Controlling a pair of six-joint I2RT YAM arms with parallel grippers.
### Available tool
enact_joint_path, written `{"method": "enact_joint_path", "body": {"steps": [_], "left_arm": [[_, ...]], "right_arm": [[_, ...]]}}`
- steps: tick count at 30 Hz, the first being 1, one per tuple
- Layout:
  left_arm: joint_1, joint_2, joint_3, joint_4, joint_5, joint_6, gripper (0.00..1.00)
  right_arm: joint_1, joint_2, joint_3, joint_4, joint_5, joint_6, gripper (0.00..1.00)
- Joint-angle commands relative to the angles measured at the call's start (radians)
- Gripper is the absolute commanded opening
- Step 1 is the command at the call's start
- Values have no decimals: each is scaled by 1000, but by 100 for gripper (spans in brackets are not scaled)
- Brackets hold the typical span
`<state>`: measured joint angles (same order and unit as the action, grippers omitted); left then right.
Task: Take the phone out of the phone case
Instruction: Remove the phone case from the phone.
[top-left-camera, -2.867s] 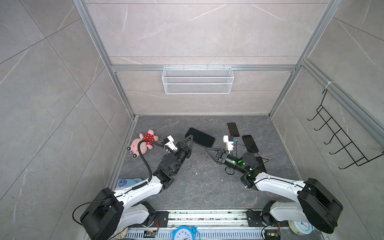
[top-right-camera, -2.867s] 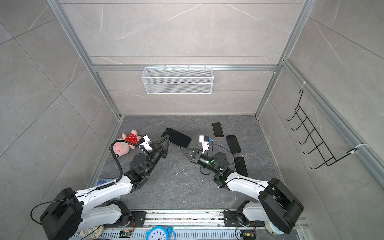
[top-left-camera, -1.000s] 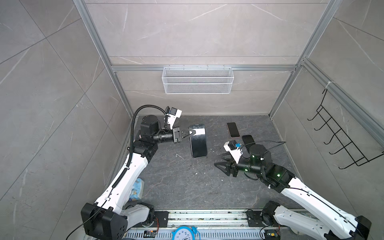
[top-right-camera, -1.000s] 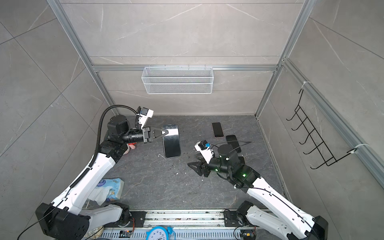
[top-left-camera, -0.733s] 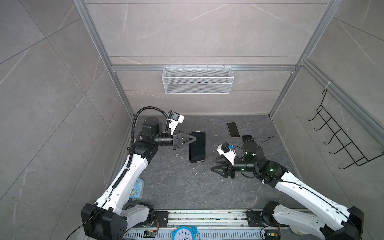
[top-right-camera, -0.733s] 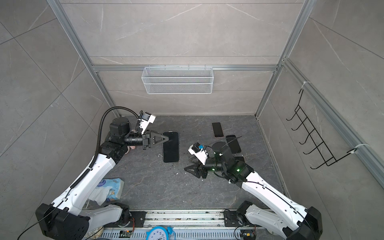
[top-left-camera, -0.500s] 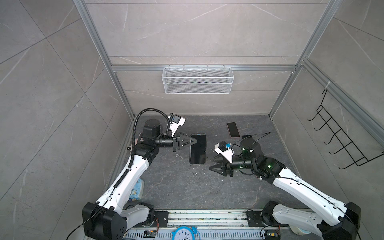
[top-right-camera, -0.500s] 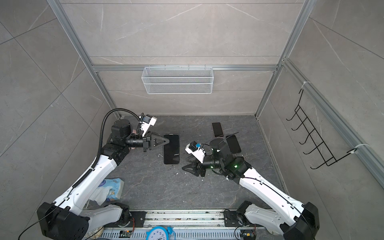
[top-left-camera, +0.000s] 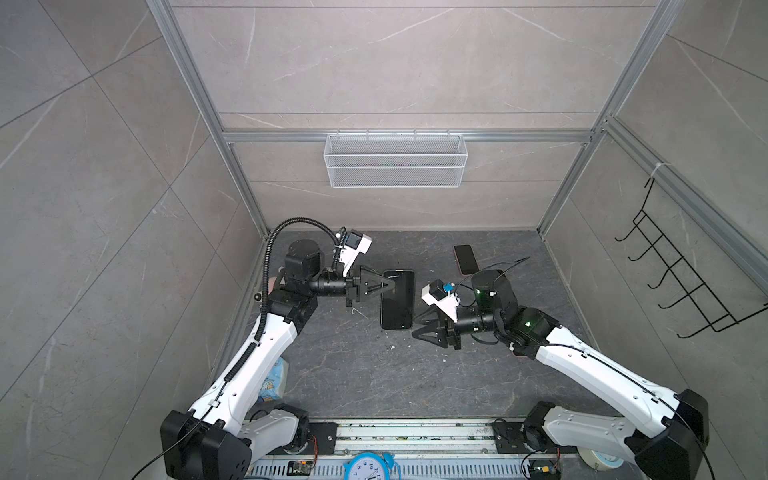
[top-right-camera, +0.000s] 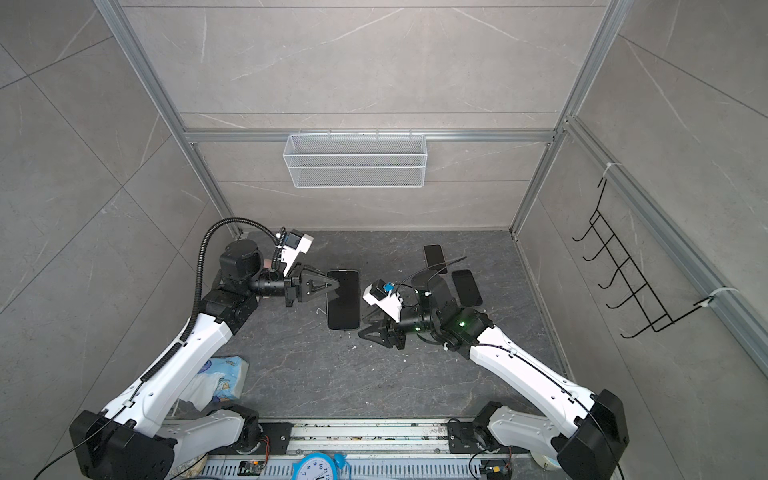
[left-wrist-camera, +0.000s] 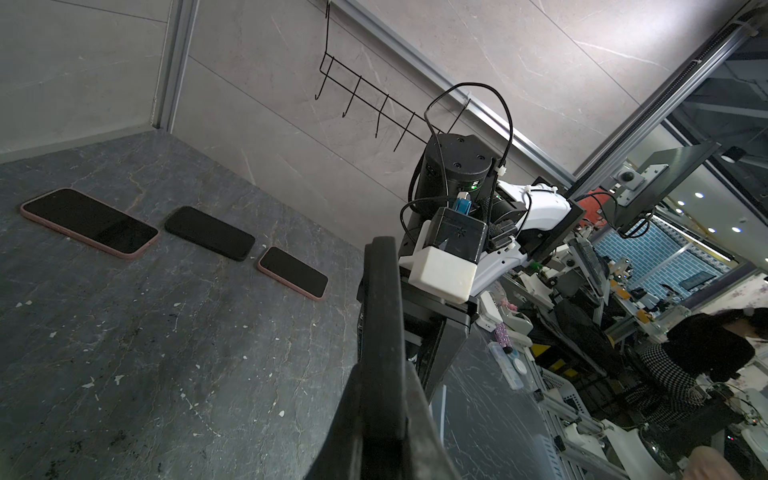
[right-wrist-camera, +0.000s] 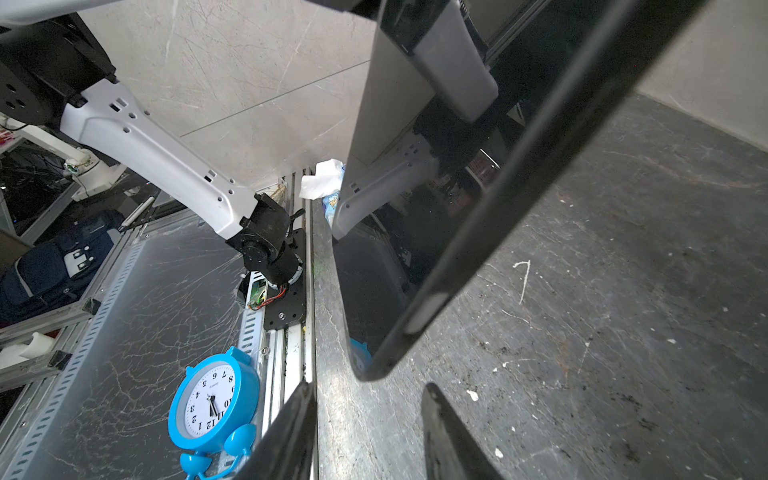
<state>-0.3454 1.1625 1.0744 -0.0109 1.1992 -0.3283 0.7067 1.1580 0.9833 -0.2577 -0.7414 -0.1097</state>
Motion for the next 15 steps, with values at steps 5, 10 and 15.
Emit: {"method": "enact_joint_path", "body": {"steps": [5,10,15], "left_arm": [[-12,-35,2,80,26,7,0],[-14,-36,-2,86,24,4,0],[-14,-34,-4,92,21,0,0]], "right_arm": [[5,41,38,48,-32,-9,39],[4,58,37,64,-42,1,34],[7,66,29,76,-54,7,23]]}}
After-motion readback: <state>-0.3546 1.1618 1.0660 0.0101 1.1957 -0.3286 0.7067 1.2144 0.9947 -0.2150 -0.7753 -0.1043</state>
